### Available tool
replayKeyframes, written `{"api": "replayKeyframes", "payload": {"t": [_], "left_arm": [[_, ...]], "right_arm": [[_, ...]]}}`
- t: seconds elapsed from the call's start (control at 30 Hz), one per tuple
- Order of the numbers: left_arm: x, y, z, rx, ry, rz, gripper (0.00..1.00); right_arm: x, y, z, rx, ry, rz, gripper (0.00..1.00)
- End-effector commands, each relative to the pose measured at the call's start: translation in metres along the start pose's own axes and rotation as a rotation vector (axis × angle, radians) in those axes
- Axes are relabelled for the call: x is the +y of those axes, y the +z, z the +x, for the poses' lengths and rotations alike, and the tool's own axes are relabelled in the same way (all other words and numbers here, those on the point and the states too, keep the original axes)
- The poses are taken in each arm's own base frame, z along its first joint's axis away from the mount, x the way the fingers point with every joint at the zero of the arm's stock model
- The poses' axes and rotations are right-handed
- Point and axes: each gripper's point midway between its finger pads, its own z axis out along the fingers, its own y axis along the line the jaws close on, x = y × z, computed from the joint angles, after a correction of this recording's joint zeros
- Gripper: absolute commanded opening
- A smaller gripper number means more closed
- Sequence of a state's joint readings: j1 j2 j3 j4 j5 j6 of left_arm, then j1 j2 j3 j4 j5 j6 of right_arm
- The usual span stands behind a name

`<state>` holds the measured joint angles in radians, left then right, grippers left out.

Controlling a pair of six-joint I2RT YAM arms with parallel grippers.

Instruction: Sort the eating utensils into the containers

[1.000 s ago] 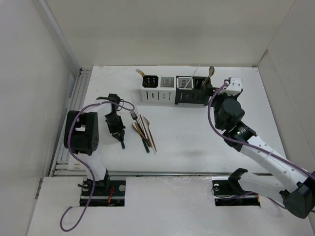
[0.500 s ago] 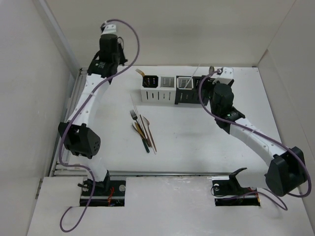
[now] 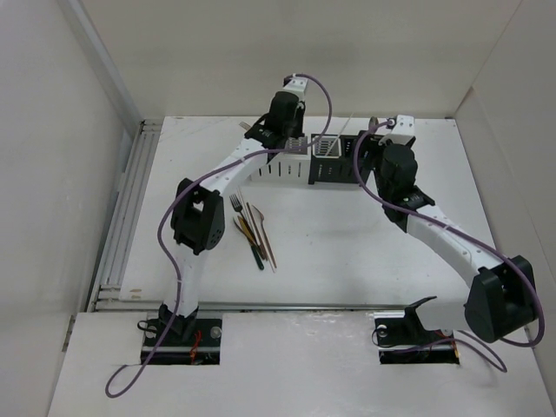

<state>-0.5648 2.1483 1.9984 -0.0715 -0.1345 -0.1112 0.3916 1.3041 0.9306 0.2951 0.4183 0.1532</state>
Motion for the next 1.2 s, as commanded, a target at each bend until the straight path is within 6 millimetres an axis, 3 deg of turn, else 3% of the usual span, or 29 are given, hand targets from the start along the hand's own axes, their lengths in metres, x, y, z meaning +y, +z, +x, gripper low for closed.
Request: {"api": "replayKeyframes", "payload": {"t": [0.0, 0.13, 0.27, 0.3, 0.33, 0.37, 0.43, 0.53, 0.6, 0.67, 0.7, 0.8, 0.83, 0.87, 0.93, 0.97, 1.0, 1.03, 1.07, 1.1, 1.13, 1.17], "left_arm": [[0.001, -0.014, -0.064, -0.17, -0.059, 0.001, 0.0], [0.003, -0.005, -0.042, -0.126, -0.062, -0.007, 0.0], [0.002, -0.004, 0.004, 0.016, -0.074, 0.004, 0.0], [0.001, -0.005, 0.008, 0.035, -0.087, 0.009, 0.05], [0.002, -0.008, 0.013, 0.054, -0.084, 0.005, 0.24], [0.0, -0.008, 0.021, 0.078, -0.092, 0.017, 0.32], [-0.004, -0.015, 0.024, 0.108, -0.09, 0.041, 0.38], [-0.002, -0.026, 0.009, 0.102, -0.09, 0.03, 0.52], [0.002, -0.033, -0.012, 0.064, -0.073, 0.007, 0.64], [0.011, -0.05, -0.044, 0.005, -0.039, -0.038, 0.69], [0.015, -0.056, -0.053, -0.012, -0.025, -0.058, 0.7], [0.054, -0.088, -0.092, -0.084, -0.002, -0.185, 0.74], [0.065, -0.097, -0.1, -0.099, 0.002, -0.223, 0.77], [0.095, -0.118, -0.113, -0.12, 0.001, -0.331, 0.83], [0.129, -0.139, -0.118, -0.121, 0.022, -0.469, 0.9], [0.148, -0.161, -0.125, -0.135, 0.021, -0.548, 0.93], [0.183, -0.183, -0.126, -0.145, 0.006, -0.7, 0.94], [0.201, -0.189, -0.106, -0.105, 0.008, -0.765, 0.97], [0.215, -0.2, -0.101, -0.102, -0.011, -0.807, 0.97], [0.24, -0.224, -0.104, -0.131, -0.077, -0.861, 1.0], [0.252, -0.228, -0.083, -0.086, -0.068, -0.889, 1.0], [0.261, -0.235, -0.08, -0.087, -0.061, -0.906, 1.0]], "right_arm": [[0.003, 0.004, -0.027, -0.075, 0.019, -0.013, 0.94], [0.003, 0.004, -0.027, -0.075, -0.001, -0.013, 0.94], [0.008, 0.004, -0.031, -0.081, -0.023, -0.042, 0.97], [0.007, 0.004, -0.031, -0.081, -0.037, -0.041, 0.97], [0.011, 0.006, -0.031, -0.078, -0.038, -0.056, 0.98], [0.011, 0.006, -0.033, -0.073, -0.052, -0.055, 0.98], [0.016, 0.007, -0.033, -0.064, -0.084, -0.065, 0.99], [0.026, 0.008, -0.031, -0.037, -0.106, -0.082, 0.99], [0.038, 0.004, -0.036, -0.034, -0.123, -0.109, 0.99], [0.049, 0.001, -0.034, -0.021, -0.173, -0.145, 0.99], [0.066, -0.005, -0.034, -0.011, -0.193, -0.193, 0.99], [0.109, -0.018, -0.015, 0.056, -0.233, -0.348, 0.94], [0.12, -0.023, 0.008, 0.129, -0.263, -0.405, 0.89], [0.135, -0.03, 0.02, 0.17, -0.266, -0.467, 0.78], [0.172, -0.056, 0.051, 0.28, -0.282, -0.614, 0.68], [0.182, -0.059, 0.076, 0.352, -0.281, -0.625, 0.59], [0.19, -0.064, 0.09, 0.394, -0.286, -0.638, 0.54], [0.211, -0.076, 0.098, 0.423, -0.287, -0.69, 0.51], [0.216, -0.079, 0.131, 0.514, -0.316, -0.697, 0.48], [0.223, -0.084, 0.144, 0.555, -0.326, -0.714, 0.45], [0.232, -0.09, 0.156, 0.598, -0.33, -0.738, 0.43], [0.243, -0.097, 0.162, 0.632, -0.354, -0.757, 0.42]]}}
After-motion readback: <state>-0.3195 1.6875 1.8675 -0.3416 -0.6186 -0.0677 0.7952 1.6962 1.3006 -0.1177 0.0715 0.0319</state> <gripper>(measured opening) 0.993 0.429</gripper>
